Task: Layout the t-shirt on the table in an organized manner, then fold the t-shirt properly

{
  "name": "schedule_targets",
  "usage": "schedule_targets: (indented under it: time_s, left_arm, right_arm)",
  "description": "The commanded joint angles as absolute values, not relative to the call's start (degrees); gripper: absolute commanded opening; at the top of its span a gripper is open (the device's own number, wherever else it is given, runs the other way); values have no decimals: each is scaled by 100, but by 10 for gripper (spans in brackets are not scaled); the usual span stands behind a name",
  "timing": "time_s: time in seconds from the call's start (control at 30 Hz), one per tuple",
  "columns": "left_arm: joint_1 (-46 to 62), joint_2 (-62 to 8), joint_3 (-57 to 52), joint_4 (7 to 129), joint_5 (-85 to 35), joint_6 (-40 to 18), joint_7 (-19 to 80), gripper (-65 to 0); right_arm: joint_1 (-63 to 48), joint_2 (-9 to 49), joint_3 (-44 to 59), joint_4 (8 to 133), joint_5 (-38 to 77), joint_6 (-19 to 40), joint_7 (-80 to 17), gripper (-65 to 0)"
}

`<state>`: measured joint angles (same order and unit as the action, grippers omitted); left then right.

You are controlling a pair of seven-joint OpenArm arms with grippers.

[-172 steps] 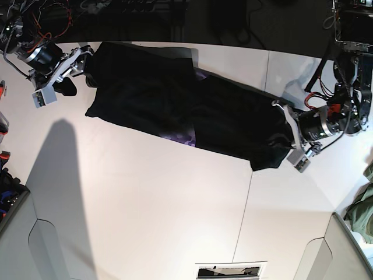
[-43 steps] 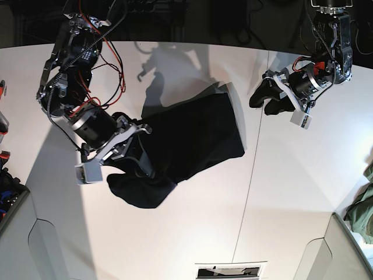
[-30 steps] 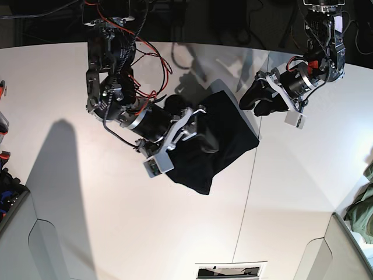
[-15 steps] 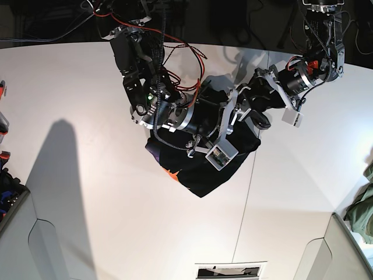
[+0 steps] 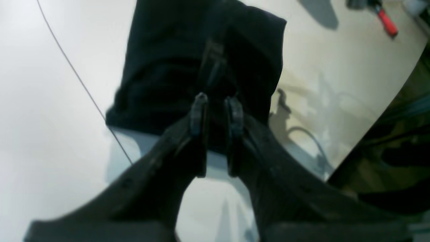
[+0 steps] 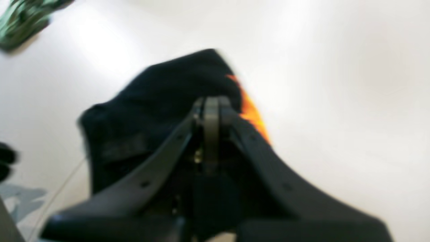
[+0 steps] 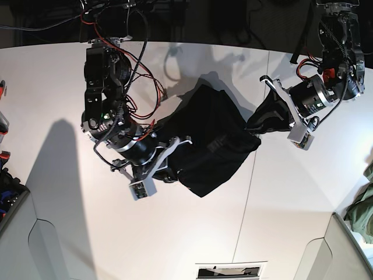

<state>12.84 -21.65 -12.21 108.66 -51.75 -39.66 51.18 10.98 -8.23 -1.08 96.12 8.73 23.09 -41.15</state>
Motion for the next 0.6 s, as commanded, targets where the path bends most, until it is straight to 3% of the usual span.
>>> schedule_targets:
  time_s: [0.0, 0.17, 0.3, 0.57]
  left_arm:
    - [1253, -2209, -1153, 10916, -5212, -4000, 4925, -558]
    - [1079, -2086, -224, 10390, -4340, -4000, 4272, -558]
    - [631, -1920, 530, 9612, -3734, -4000, 3997, -557]
    - [60, -1841, 388, 8980, -3522, -4000, 4007, -557]
  right_arm:
    - [1192, -854, -30, 9730, 939, 2331, -3966, -650]
    - [1223, -805, 311, 9553, 661, 2329, -3715, -650]
    - [1481, -659, 331, 8735, 320, 2329, -3297, -650]
    - [1929, -556, 327, 7297, 473, 2585, -3350, -650]
